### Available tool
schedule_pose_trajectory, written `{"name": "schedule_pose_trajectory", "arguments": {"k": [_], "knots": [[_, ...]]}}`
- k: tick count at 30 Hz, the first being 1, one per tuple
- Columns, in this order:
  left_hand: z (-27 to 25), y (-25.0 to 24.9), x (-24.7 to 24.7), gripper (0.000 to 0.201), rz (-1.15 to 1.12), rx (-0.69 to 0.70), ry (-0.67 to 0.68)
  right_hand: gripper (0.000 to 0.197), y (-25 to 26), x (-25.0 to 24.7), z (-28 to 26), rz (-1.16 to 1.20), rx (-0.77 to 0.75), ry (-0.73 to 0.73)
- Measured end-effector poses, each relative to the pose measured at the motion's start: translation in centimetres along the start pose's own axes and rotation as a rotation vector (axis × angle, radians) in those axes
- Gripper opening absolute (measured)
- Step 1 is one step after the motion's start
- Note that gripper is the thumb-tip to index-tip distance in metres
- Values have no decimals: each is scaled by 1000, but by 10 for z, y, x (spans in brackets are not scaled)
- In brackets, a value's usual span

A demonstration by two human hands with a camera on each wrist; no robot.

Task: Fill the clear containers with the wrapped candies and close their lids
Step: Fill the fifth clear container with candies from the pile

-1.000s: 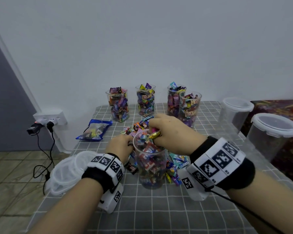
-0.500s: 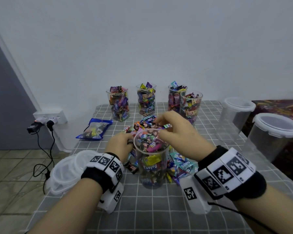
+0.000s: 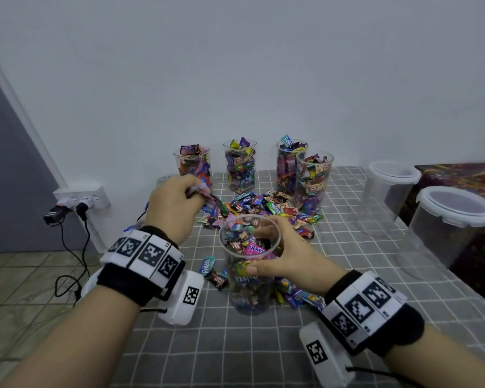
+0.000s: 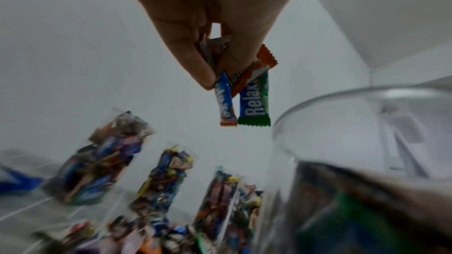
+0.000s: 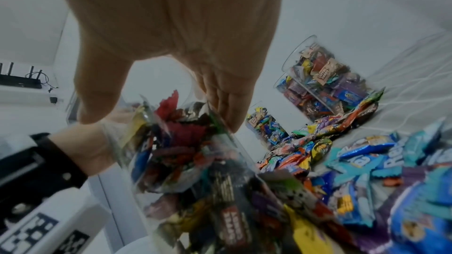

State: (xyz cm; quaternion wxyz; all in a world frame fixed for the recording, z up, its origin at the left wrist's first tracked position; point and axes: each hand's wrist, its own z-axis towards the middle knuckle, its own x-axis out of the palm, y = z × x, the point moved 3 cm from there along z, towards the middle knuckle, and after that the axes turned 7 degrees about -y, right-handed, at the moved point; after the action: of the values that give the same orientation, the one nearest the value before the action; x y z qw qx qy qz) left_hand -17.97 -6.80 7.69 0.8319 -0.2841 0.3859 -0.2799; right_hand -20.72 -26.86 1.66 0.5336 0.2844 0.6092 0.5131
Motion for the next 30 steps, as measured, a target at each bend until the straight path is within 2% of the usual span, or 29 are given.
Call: {"name": "schedule_pose_trajectory", "arguments": {"k": [3, 5, 7, 10, 15, 20, 25, 30], "knots": [[-5, -17, 0, 16, -95, 59, 1, 69, 0, -1, 0, 0, -9, 0], [-12, -26, 4, 18, -116, 84, 59, 68, 0, -1, 0, 1, -13, 4], [-20, -32, 10, 26, -56, 142, 148, 70, 1, -1, -1, 11, -16, 0], [-28, -38, 18, 19, 103, 268, 240, 73, 1, -1, -1, 18, -15, -6], [-31, -44, 20, 17, 204, 314, 316, 71, 1, 0, -1, 65, -7, -2], [-36, -50, 16, 14, 186, 272, 387, 67, 1, 0, -1, 129, -30, 10], [-38, -49, 12, 23, 149, 253, 430, 68, -1, 1, -1, 122, -32, 10], [-33, -45, 10, 27, 62, 216, 363, 70, 0, 1, -1, 137, -13, 23]]}}
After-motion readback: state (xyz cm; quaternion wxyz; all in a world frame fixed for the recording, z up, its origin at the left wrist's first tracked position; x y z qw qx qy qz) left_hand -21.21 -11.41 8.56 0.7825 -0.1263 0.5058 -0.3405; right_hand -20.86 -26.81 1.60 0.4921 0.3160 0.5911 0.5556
